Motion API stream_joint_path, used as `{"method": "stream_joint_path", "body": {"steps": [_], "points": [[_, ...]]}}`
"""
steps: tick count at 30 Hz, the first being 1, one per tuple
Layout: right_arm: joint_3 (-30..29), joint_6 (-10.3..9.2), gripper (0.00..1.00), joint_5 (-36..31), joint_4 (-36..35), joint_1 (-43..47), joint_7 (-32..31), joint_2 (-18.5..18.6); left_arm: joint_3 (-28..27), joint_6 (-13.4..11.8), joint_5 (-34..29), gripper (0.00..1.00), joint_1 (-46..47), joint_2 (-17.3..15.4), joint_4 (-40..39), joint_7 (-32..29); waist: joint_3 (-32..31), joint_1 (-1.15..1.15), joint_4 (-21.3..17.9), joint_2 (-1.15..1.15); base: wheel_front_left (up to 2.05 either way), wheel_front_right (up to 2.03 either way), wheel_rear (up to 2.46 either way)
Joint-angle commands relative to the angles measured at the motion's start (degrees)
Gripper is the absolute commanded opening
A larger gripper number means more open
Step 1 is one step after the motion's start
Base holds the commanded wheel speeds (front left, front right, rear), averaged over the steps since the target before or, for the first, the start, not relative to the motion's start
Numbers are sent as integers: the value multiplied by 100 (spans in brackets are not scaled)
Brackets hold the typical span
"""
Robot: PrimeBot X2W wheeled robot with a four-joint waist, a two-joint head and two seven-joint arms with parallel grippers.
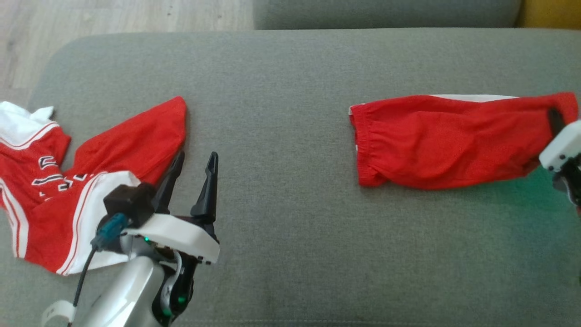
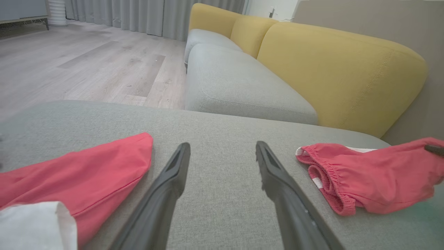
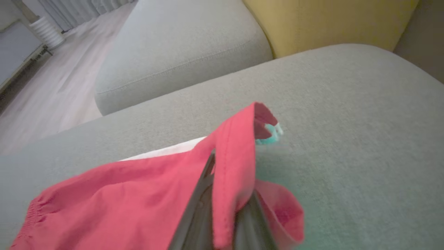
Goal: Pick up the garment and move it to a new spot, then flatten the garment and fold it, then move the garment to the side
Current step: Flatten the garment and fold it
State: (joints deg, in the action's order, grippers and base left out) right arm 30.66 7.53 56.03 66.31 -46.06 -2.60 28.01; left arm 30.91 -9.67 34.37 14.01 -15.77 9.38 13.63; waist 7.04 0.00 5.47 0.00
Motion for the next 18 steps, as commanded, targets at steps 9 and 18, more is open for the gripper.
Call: {"method": "stream_joint_path", "body": {"steps": [9, 18], "points": [[663, -4, 0, -445, -644, -313, 166, -337, -159, -95, 56, 100, 26, -121, -139, -6, -204, 0, 343, 0, 0, 0, 0], [1327, -4, 0, -719, -969, -178, -321, -935, -176, -115, 124, 100, -75, -81, -66, 24, -298, 0, 666, 0, 0, 0, 0]]}}
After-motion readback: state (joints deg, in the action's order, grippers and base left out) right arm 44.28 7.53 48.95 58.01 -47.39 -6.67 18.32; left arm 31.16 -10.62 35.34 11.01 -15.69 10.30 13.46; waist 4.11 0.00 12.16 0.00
